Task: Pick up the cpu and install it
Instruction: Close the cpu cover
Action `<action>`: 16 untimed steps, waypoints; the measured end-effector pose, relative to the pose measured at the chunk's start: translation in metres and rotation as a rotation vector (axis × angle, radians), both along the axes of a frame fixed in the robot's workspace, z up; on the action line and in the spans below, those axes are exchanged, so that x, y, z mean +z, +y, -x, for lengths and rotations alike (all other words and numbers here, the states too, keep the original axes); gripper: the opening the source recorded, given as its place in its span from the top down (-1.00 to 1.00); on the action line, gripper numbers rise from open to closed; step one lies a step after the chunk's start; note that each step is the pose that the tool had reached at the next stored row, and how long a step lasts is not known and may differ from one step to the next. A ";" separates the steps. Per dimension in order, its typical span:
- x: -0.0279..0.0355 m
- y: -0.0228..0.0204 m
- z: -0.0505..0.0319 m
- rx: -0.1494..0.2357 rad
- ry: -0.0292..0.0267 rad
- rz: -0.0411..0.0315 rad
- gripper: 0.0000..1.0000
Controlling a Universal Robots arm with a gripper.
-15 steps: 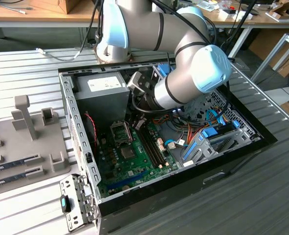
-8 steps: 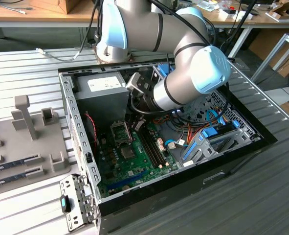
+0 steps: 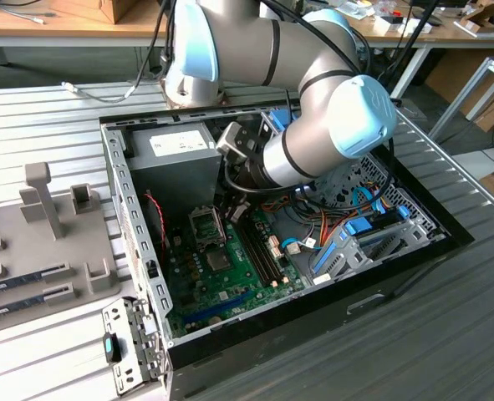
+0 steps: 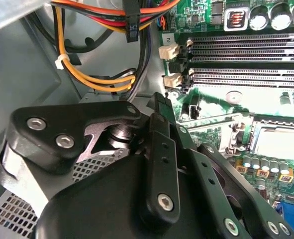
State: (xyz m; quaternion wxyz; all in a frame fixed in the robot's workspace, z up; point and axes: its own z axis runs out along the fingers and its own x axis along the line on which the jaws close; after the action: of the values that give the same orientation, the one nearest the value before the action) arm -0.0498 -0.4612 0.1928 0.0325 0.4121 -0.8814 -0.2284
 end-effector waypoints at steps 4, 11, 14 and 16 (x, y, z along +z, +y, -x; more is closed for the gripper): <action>0.0021 -0.0007 0.0012 0.000 -0.0003 -0.0010 0.79; 0.0059 -0.0047 0.0044 0.000 -0.0006 -0.0047 0.79; 0.0076 -0.0072 0.0055 0.000 -0.0007 -0.0064 0.79; 0.0087 -0.0085 0.0060 0.000 -0.0007 -0.0075 0.79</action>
State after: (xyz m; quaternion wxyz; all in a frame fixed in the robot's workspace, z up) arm -0.0558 -0.4697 0.2015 0.0306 0.4124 -0.8805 -0.2316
